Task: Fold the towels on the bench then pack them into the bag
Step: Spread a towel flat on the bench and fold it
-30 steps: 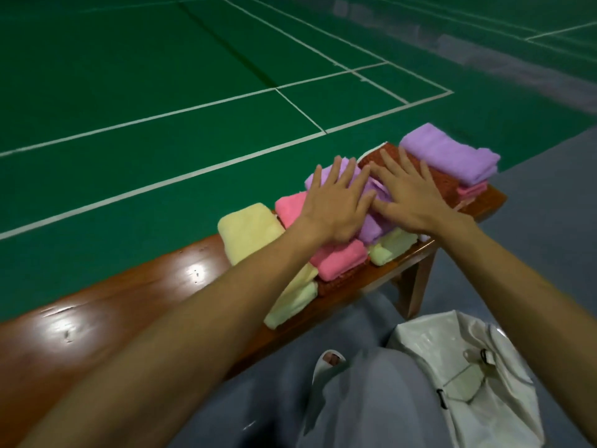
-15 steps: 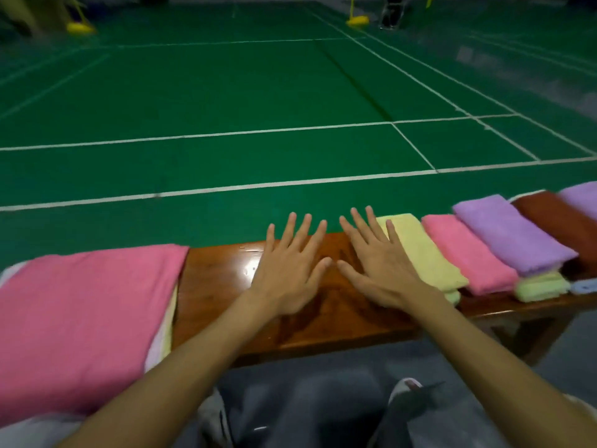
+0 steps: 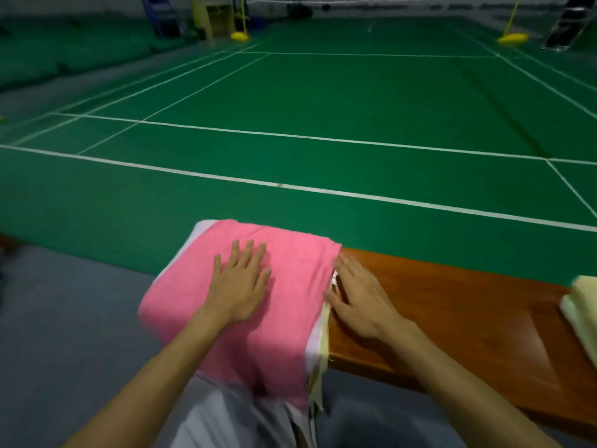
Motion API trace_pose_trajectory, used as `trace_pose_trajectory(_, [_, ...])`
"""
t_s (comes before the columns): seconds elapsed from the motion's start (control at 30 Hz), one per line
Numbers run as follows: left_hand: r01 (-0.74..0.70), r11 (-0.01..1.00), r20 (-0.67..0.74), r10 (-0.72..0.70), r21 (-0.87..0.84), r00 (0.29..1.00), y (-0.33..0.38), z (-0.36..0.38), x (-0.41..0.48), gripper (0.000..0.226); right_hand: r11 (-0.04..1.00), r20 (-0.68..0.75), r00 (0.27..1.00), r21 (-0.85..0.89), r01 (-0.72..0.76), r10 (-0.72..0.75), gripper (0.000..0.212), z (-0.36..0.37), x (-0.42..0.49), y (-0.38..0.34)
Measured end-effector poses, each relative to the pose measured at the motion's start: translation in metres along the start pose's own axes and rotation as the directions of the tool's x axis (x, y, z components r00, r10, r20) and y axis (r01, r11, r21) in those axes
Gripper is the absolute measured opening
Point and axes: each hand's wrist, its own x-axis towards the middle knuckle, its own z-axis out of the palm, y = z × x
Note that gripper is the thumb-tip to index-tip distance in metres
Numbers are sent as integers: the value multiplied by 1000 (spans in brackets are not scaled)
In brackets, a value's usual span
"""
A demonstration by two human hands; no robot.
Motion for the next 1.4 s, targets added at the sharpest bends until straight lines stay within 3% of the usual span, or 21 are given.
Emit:
trace_pose_trajectory(0.1, [153, 982, -32, -158, -109, 987, -46, 7, 1, 71, 995, -164, 984, 79, -56, 69, 51, 21, 13, -22])
trace_pose_trajectory(0.17, [221, 955, -210, -262, -200, 942, -69, 11, 1, 58, 977, -281, 939, 128, -169, 199, 32, 27, 20, -32])
trace_pose_trajectory(0.23, [324, 879, -351, -443, -350, 825, -83, 11, 2, 43, 920, -322, 865, 208, -332, 385, 26, 25, 28, -37])
trace_pose_trajectory(0.33, [448, 730, -339, -655, -516, 675, -90, 0, 5, 33, 844, -295, 797, 289, -452, 528, 21, 24, 38, -38])
trace_pose_trajectory(0.47, [448, 689, -361, -700, -571, 616, -84, -6, 12, 10, 860, -390, 771, 315, -402, 503, 11, 23, 39, -42])
trace_pose_trajectory(0.53, [442, 728, -425, -674, -525, 604, -82, -2, 14, 8, 877, -427, 772, 320, -359, 472, 7, 26, 38, -41])
trace_pose_trajectory(0.63, [310, 813, -561, -569, -492, 602, -75, -3, 10, 5, 834, -462, 739, 494, -244, 490, 8, 24, 35, -36])
trace_pose_trajectory(0.73, [178, 882, -619, -438, -437, 652, -64, -11, 8, 4, 721, -459, 694, 682, -126, 555, 11, 12, 27, -28])
trace_pose_trajectory(0.87, [99, 909, -553, -329, -404, 766, -30, -20, 5, 5, 553, -428, 642, 833, 6, 636, 9, -9, 7, -5])
trace_pose_trajectory(1.0, [129, 919, -427, -293, -373, 856, 24, -24, 6, 12, 398, -321, 508, 916, -46, 799, 3, -22, -5, 56])
trace_pose_trajectory(1.1, [56, 907, -339, -212, -417, 917, 68, -13, 8, 14, 289, -215, 397, 947, -138, 893, 5, -28, -19, 117])
trace_pose_trajectory(1.27, [-95, 852, -238, -36, -514, 971, 136, 18, 11, 13, 282, -189, 351, 930, -237, 917, 11, -65, -58, 181])
trace_pose_trajectory(1.33, [-111, 830, -213, -10, -546, 977, 155, 32, 13, 15, 351, -225, 377, 884, -308, 898, 7, -75, -75, 196])
trace_pose_trajectory(1.4, [-94, 815, -194, -23, -572, 981, 169, 44, 13, 31, 439, -257, 437, 808, -391, 862, 14, -81, -92, 201])
